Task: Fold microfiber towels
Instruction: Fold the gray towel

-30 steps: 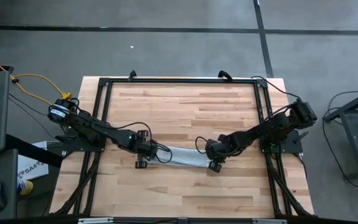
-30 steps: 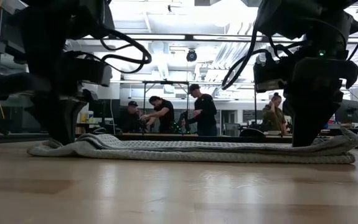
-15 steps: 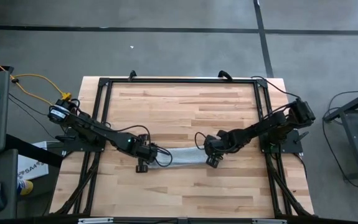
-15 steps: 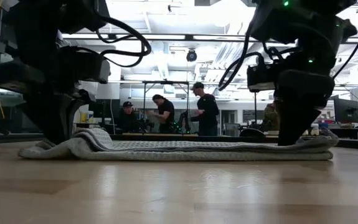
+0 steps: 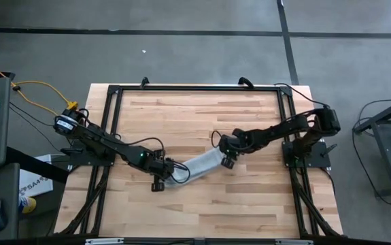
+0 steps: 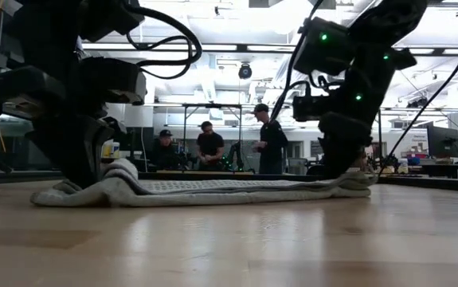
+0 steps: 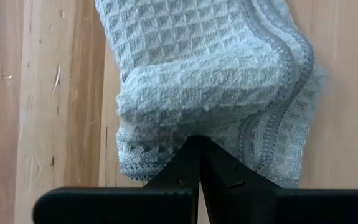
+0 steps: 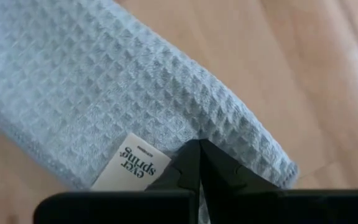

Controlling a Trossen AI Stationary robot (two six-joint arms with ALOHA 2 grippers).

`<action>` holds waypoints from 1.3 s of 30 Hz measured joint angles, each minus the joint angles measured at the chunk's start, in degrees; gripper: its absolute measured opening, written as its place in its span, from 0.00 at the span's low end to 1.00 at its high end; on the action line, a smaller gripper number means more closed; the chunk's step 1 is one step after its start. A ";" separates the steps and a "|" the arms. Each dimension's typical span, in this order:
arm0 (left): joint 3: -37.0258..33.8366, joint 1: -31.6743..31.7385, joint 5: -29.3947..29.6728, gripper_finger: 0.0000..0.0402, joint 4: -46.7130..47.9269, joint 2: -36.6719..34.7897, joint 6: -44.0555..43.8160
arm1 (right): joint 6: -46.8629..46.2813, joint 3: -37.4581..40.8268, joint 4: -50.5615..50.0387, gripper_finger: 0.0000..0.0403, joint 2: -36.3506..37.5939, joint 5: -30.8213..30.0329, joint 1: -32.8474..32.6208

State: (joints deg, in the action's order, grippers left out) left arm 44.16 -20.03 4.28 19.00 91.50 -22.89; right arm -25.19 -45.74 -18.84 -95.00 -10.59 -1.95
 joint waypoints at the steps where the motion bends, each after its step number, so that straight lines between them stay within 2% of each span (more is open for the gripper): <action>1: 0.00 0.00 0.09 0.00 -0.10 0.02 -0.15 | 0.80 0.04 0.33 0.00 -0.02 0.05 0.67; 14: 0.62 0.13 -1.59 0.00 -11.11 4.72 -2.30 | 9.11 0.07 8.64 0.00 -0.04 5.77 7.65; 21: 5.56 0.13 -1.99 0.00 -10.94 9.33 -0.69 | 10.03 0.05 9.30 0.00 -0.04 7.56 8.48; 26: 7.23 0.12 -1.98 0.00 -10.31 9.77 0.11 | 9.29 0.00 8.93 0.00 -0.04 7.54 7.32; 28: 7.23 0.11 -1.95 0.00 -10.27 9.75 0.11 | 8.48 0.00 8.57 0.00 0.11 6.52 6.29; 34: 7.26 0.13 -2.50 0.00 -9.85 9.77 0.09 | 6.95 -0.63 4.56 0.00 4.85 -2.45 2.57; 39: 7.26 0.13 -2.54 0.00 -9.19 9.77 0.09 | -3.10 -2.45 -6.29 0.00 8.83 -0.77 1.51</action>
State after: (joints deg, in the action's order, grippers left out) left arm 51.42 -19.90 1.74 9.81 101.27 -22.81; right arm -28.29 -48.19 -25.13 -86.17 -11.36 -0.44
